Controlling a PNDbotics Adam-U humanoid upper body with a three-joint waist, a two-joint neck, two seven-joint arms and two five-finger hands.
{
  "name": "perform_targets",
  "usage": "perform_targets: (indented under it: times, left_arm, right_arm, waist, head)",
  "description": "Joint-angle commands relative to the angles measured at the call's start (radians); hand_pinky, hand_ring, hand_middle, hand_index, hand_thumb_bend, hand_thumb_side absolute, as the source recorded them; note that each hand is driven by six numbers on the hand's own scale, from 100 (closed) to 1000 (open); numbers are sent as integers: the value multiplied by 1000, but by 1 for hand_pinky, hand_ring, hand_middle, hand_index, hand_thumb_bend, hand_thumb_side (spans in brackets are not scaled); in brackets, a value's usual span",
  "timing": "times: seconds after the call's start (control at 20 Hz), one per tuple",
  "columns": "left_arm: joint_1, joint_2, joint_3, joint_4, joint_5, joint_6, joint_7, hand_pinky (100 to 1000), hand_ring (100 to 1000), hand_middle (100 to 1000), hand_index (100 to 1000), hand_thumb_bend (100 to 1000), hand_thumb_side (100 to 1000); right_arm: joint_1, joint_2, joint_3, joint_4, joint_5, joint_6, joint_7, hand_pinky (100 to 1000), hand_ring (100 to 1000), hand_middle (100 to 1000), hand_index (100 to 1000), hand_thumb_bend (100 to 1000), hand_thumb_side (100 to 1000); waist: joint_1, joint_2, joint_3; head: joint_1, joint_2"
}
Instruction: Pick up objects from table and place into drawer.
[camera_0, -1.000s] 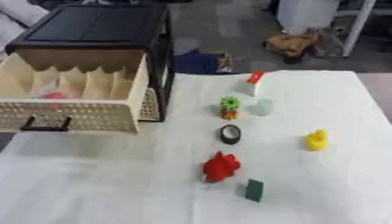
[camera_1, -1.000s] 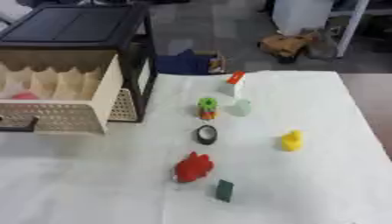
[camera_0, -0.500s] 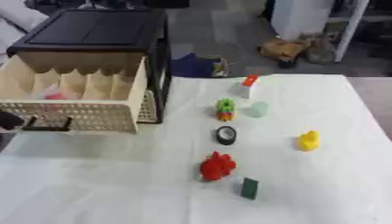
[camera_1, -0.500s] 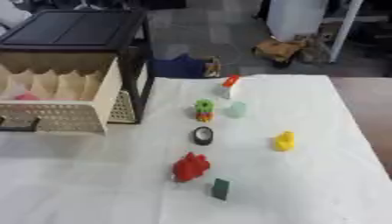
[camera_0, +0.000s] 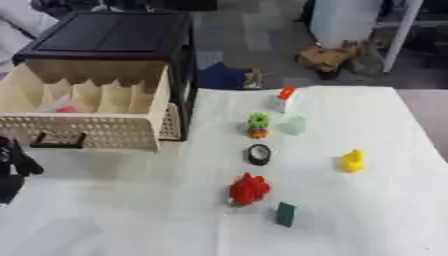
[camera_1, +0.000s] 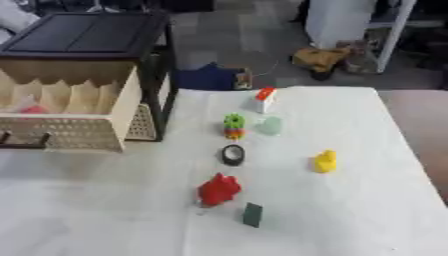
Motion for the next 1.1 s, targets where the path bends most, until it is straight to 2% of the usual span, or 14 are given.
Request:
perform_targets:
  times: [0.05, 0.2, 0.45, 1.1]
  left_arm:
    - [-23, 41, -24, -12, 20, 19, -54, 351, 511, 572, 765, 100, 1000]
    - [-35, 37, -48, -12, 23, 48, -97, 341, 506, 587, 815, 100, 1000]
    - [-52, 31, -79, -12, 7, 100, -152, 353, 524, 596, 816, 100, 1000]
    - [-106, -5, -156, -12, -52, 243, -198, 334, 510, 581, 814, 100, 1000]
  right_arm:
    - [-3, -12, -9, -16, -9, 4, 2, 642, 665, 644, 851, 100, 942]
    - [-6, 0, -11, -16, -15, 11, 0, 640, 664, 643, 859, 100, 900]
    - [-6, 16, -15, -16, -25, 21, -5, 638, 661, 641, 857, 100, 905]
    - [-9, 18, -12, -16, -25, 16, 4, 636, 659, 636, 853, 100, 909]
  waist:
    - [-1, -16, -1]
    - [-2, -16, -4]
    - [-4, -15, -8]
    - [-12, -11, -22]
  head:
    - [7, 4]
    - [15, -1]
    - [20, -7]
    - [2, 5]
